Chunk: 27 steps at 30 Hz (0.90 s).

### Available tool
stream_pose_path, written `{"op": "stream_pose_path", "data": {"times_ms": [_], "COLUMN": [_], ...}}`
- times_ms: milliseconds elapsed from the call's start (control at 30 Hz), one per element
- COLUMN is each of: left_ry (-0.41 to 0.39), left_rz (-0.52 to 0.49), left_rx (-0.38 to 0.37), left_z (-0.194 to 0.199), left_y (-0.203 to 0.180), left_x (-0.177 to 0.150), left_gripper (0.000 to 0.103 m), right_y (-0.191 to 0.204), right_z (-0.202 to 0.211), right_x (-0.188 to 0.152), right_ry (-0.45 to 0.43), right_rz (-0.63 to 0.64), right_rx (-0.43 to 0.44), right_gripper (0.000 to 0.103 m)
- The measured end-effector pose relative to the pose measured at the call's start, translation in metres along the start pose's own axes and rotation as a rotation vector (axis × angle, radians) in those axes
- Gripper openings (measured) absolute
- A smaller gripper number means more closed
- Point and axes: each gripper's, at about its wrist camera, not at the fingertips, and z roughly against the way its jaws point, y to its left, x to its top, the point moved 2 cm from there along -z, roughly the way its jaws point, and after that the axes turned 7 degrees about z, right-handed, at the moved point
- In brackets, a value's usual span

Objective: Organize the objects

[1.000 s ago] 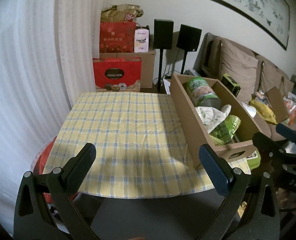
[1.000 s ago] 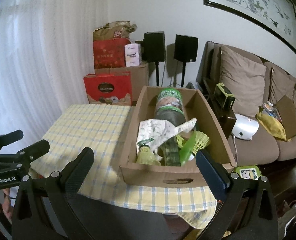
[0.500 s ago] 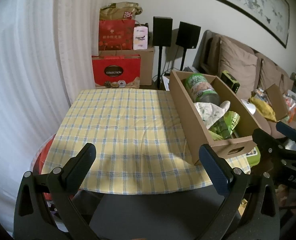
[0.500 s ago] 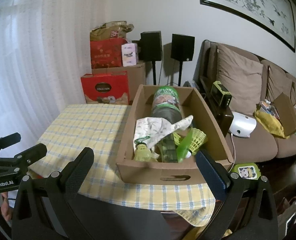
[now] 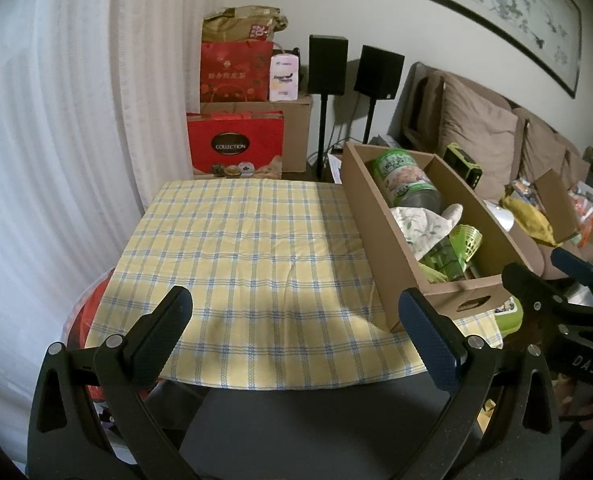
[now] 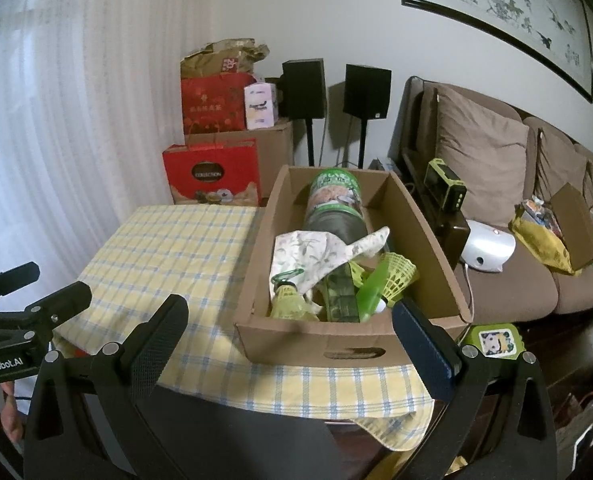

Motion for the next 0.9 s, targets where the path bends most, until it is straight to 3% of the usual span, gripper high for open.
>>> {"op": "stream_pose_path", "data": {"times_ms": [900], "left_ry": [-0.003], "left_rz": [-0.001], "left_rx": [0.001], "left_z": [0.0009], "left_y": [0.0018], "left_x": [-0.0009], "left_gripper": [0.103], "right_y": [-0.0001], "right_z": [-0.0001], "right_x": [-0.0006], "right_ry": [0.003], "right_rz": [-0.001], "right_rx": [0.001], "right_gripper": [0.103]}}
